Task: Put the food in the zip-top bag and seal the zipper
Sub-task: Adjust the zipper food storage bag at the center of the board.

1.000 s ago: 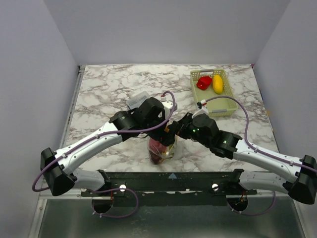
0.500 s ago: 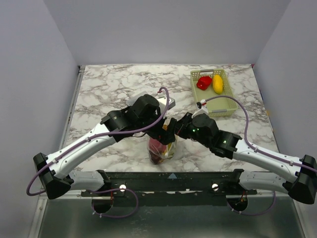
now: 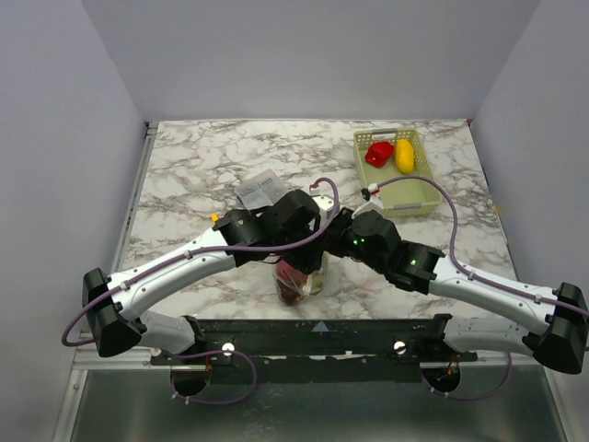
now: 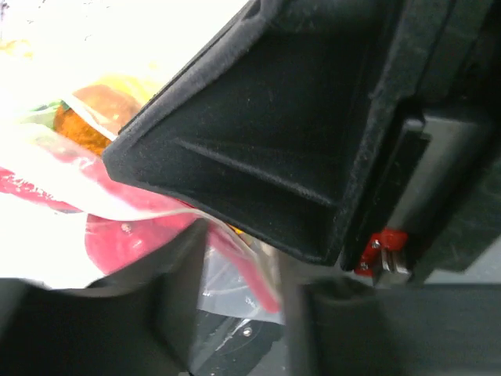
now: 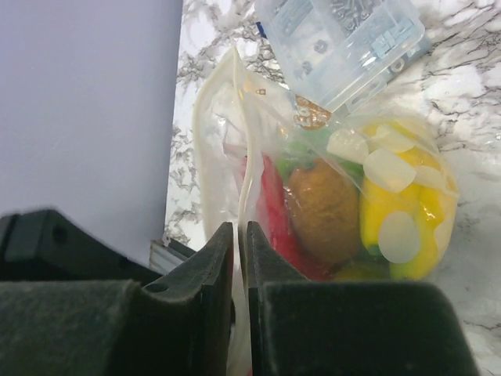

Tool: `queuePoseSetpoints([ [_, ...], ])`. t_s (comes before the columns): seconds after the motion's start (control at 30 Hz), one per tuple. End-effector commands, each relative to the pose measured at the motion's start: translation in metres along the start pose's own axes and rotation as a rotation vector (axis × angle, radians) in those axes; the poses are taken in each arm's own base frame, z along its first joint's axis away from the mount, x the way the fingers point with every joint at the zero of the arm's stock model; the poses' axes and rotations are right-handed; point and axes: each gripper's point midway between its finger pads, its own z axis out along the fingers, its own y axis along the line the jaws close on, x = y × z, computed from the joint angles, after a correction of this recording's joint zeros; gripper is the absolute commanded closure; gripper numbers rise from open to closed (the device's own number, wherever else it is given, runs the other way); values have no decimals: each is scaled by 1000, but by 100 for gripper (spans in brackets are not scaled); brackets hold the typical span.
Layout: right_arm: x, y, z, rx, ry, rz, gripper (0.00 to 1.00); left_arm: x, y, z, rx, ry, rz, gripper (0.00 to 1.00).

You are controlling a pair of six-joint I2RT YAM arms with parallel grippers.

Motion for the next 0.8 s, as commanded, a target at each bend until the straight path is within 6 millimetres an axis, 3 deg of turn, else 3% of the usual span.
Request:
queuePoseSetpoints([
  [0.0, -13, 11, 1, 3, -56, -30, 80, -6, 16, 2, -114, -10, 9, 72],
  [0.03, -16, 7, 0, 25, -71, -45, 75, -5, 17, 1, -117, -11, 14, 78],
  [0.1, -25, 0, -4, 63, -100, -105, 56, -5, 15, -2, -98, -22, 39, 83],
  [0.17, -35, 1, -9, 74, -106, -184, 45, -5, 14, -6, -76, -35, 62, 88],
  [0.3, -60, 0, -16, 96, -107, -295, 36, -5, 9, -13, -14, -49, 119, 100],
  [0.47, -111, -46, -8, 50, -60, -334, 36, -4, 4, -19, 79, -79, 204, 100],
  [0.53, -124, -54, -11, 32, -95, -389, 30, -2, 6, -20, 92, -83, 238, 100],
  [0.7, -125, -57, -7, -171, -16, -445, 13, 13, -1, -26, 164, -49, 282, 100],
  [0.77, -109, -55, 1, -322, 107, -423, 11, 21, -8, -27, 223, -50, 293, 100],
])
